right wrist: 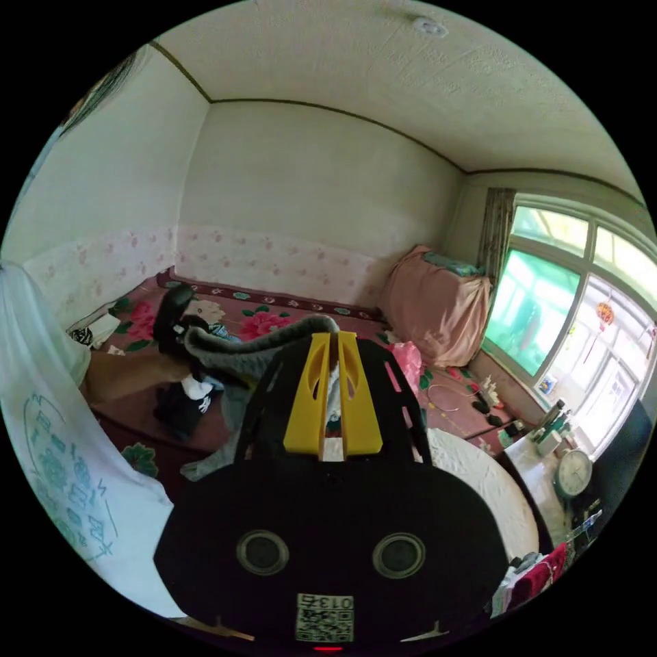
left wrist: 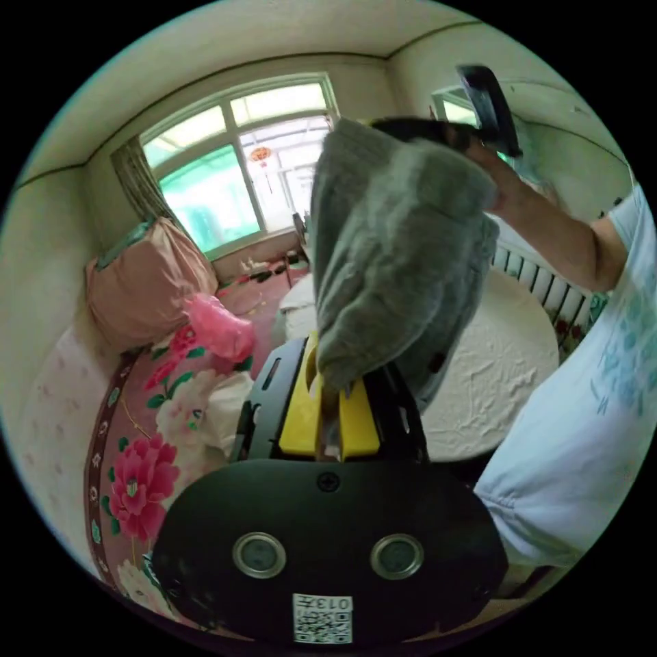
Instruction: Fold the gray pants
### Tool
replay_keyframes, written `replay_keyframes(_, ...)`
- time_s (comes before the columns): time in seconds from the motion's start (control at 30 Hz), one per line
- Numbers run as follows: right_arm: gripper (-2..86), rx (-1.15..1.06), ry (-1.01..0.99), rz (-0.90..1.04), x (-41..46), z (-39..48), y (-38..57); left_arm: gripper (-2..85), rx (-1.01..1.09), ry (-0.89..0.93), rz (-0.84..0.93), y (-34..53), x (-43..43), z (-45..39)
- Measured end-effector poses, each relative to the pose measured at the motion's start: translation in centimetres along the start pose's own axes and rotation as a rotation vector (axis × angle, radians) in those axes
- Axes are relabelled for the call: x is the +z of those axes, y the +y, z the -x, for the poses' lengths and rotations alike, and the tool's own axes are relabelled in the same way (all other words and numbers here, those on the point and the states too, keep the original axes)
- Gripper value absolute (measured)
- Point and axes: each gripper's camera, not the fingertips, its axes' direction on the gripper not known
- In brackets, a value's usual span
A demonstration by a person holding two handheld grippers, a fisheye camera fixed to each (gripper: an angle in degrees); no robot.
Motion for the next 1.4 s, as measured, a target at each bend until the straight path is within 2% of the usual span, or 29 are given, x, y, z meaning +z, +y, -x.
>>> replay_keyframes(0.07, 1.7, 0.027, 0.029, -0.088, -4.9, -2.4, -1.8, -0.3, -0.028, -0.054, -0.079, -3.5, -3.9, 1.2)
replay_keyframes(0.17, 1.7, 0.037, 0.126, -0.213, -12.2, -4.9, -5.1, -0.5, 0.054, -0.063, -0.233, -10.6, -10.1, 0.6)
replay_keyframes(0.23, 1.8, -0.02, 0.238, -0.274, -16.7, -5.1, -7.0, -0.6, 0.185, -0.205, -0.299, -17.1, -14.3, -3.0)
replay_keyframes(0.43, 1.8, -0.021, 0.612, -0.434, -33.2, -5.9, -9.2, -0.6, 0.442, -0.263, -0.471, -30.0, -18.9, -13.4)
replay_keyframes(0.7, 1.9, 0.041, 1.152, -0.431, -53.0, -6.3, -6.5, -0.5, 0.685, 0.031, -0.656, -42.3, -16.6, -27.3)
replay_keyframes(0.83, 1.7, -0.052, 1.468, -0.324, -59.9, -5.0, -5.5, -0.5, 0.724, 0.215, -0.8, -46.0, -15.2, -32.1)
replay_keyframes(0.93, 1.7, -0.149, 1.57, -0.242, -62.5, -5.2, -6.0, -0.4, 0.685, 0.305, -0.871, -47.7, -13.7, -32.6)
replay_keyframes(1.03, 1.9, -0.17, 1.52, -0.198, -62.7, -7.5, -6.1, -0.3, 0.622, 0.409, -0.861, -49.2, -10.5, -30.7)
replay_keyframes(1.2, 2.0, -0.161, 1.271, -0.112, -56.8, -15.4, -3.5, -0.1, 0.508, 0.423, -0.79, -49.4, -3.0, -24.9)
replay_keyframes(1.27, 1.9, -0.139, 1.089, -0.076, -50.9, -20.4, -0.6, 0.0, 0.44, 0.409, -0.735, -48.8, 0.9, -21.7)
replay_keyframes(1.3, 1.9, -0.129, 1.03, -0.066, -49.2, -21.7, 0.3, 0.0, 0.376, 0.434, -0.684, -48.2, 4.2, -19.0)
replay_keyframes(1.4, 1.9, -0.049, 0.69, -0.032, -38.6, -27.9, 6.3, 0.1, 0.2, 0.547, -0.529, -44.0, 14.5, -11.3)
